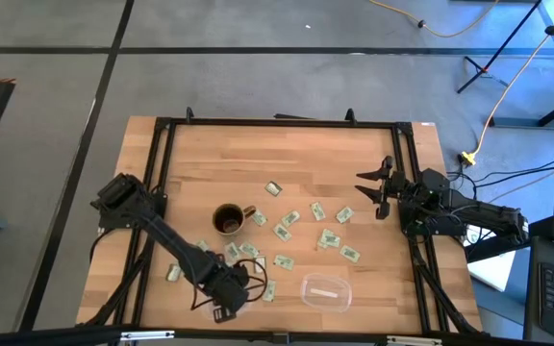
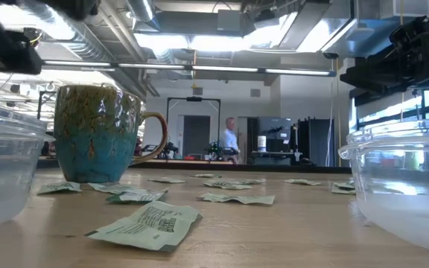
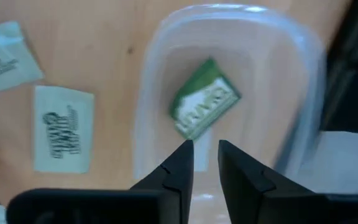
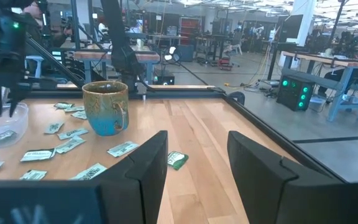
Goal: Pick and place items into bin
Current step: Put the green stevia packet into the left transparent bin
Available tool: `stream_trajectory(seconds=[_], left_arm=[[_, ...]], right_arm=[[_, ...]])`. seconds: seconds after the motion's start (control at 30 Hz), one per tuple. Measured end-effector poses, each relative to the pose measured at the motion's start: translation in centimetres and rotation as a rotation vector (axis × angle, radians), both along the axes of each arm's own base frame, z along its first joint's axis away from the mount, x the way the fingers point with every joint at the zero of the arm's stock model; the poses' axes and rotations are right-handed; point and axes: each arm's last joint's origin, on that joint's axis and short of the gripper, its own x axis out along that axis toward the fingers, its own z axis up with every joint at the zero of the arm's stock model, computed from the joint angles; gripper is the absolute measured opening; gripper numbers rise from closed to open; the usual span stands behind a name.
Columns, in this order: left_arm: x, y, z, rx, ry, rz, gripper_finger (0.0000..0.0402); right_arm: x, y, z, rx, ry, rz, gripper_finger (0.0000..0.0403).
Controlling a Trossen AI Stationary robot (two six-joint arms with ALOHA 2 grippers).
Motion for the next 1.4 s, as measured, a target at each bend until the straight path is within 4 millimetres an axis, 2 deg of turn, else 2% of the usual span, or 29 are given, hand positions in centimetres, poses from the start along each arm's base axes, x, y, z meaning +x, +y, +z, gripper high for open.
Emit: stream_trajectory(seconds=[0.13, 0.27, 0.4, 0.5, 0.63, 0.7, 0.9, 1.13, 1.27, 1.4], left_arm=[[0.6, 0.0, 1.7, -0.020, -0.055, -0.031, 0.0058], [0.2, 0.4, 4.4, -0.011, -0.158, -0.057, 0.0051], [-0.9, 1.3, 7.3, -0.001, -0.250, -0.001, 0.0044], [-2.1, 1.3, 9.0, 0.004, -0.316, 0.008, 0.0040], [-3.5, 0.5, 9.8, 0.006, -0.346, -0.028, 0.0038], [-4.2, 0.6, 9.8, 0.004, -0.288, 0.023, 0.0039], [-7.9, 0.4, 8.8, 0.063, 0.016, 0.410, 0.0046], [-11.1, -0.8, 6.6, 0.099, 0.093, 0.786, 0.0049], [-12.2, -0.7, 4.7, 0.136, 0.146, 0.880, 0.0043], [-12.5, 0.4, 2.8, 0.208, 0.187, 0.906, 0.0034]], right_arm=[[0.0, 0.0, 0.0, 0.029, -0.006, 0.002, 0.0171], [0.0, 0.0, 0.0, 0.030, -0.006, 0.002, 0.0171], [0.0, 0.0, 0.0, 0.024, -0.005, 0.002, 0.0171], [0.0, 0.0, 0.0, 0.001, -0.001, 0.001, 0.0171], [0.0, 0.0, 0.0, 0.000, -0.001, 0.001, 0.0171], [0.0, 0.0, 0.0, 0.000, -0.001, 0.001, 0.0171], [0.0, 0.0, 0.0, -0.023, 0.004, -0.001, 0.0171], [0.0, 0.0, 0.0, -0.026, 0.004, -0.001, 0.0171], [0.0, 0.0, 0.0, -0.029, 0.005, -0.001, 0.0171], [0.0, 0.0, 0.1, -0.044, -0.002, -0.003, 0.0171]])
